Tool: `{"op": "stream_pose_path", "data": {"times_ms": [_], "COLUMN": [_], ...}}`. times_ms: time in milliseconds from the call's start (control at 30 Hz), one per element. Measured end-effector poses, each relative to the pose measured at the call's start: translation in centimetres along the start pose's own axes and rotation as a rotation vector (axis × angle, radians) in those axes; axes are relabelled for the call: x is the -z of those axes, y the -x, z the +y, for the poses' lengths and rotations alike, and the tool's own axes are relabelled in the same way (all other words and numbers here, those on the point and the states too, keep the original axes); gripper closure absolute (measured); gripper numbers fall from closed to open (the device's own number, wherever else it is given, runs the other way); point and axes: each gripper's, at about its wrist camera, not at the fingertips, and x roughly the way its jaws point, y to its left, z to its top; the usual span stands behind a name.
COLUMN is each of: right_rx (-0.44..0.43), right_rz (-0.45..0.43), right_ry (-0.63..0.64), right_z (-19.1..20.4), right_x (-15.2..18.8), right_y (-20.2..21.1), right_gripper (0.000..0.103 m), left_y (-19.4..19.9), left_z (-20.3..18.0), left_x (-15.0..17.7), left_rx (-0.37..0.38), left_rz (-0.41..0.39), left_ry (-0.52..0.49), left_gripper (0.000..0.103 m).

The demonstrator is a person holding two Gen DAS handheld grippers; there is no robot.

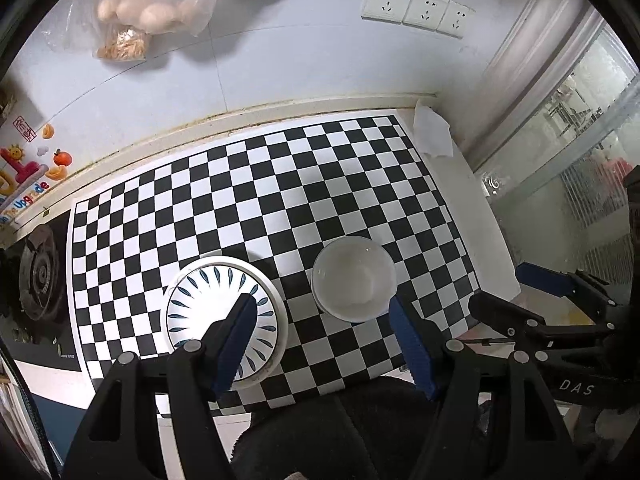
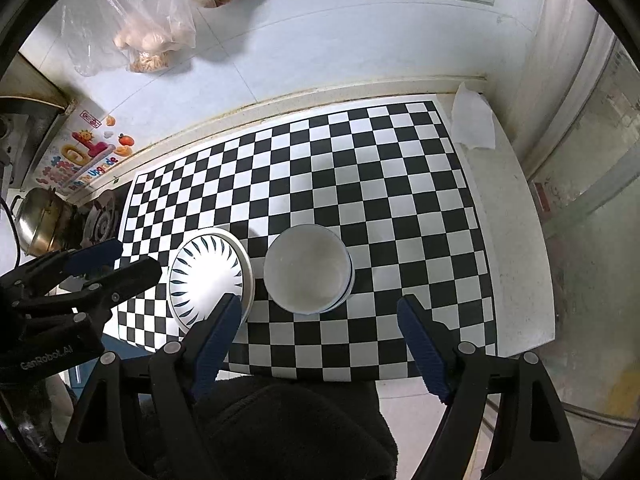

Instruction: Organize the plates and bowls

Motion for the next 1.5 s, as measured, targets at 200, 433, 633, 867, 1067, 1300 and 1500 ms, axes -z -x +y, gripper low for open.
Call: {"op": "stream_pose_path", "data": {"times_ms": [200, 433, 633, 867, 1067, 1300, 1500], "right_rx": [0.002, 0.002, -0.043, -0.127, -0.201, -0.319, -0.380], "right_rz": [0.014, 0.053, 0.125, 0.211, 0.263, 0.310, 0.321], "right_ry": [-0.024, -0.053, -0.133, -0.247, -0.331, -0.389, -0.412], "right_z": [-0.7, -1.8, -4.2, -7.1, -8.8, -9.5, -9.1], "right_x": [0.2, 0.1, 0.0, 0.1, 0.4, 0.5, 0.0], "right_y": [-0.6, -3.3, -8.7, -16.3, -21.9, -26.7, -29.0], "right_gripper": [0.020, 0.019, 0.018, 0.017, 0.017, 0.017, 0.018], "left_y": [-1.3, -5.2, -10.6, -17.0, -22.3, -25.9, -27.2], "left_z": [0.2, 1.9, 3.8, 4.5, 4.3, 3.7, 3.7], "left_x": [0.0, -0.6, -1.6, -2.2, -2.1, -2.0, -2.3], "left_rx": [0.010, -0.005, 0.049, 0.126, 0.170, 0.214, 0.245], "left_rz": [0.024, 0.055, 0.153, 0.290, 0.405, 0.485, 0.506], "left_ry": [0.012, 0.066, 0.129, 0.186, 0.211, 0.204, 0.199], "left_gripper": [0.036, 0.036, 0.036, 0.036, 0.036, 0.036, 0.038]}}
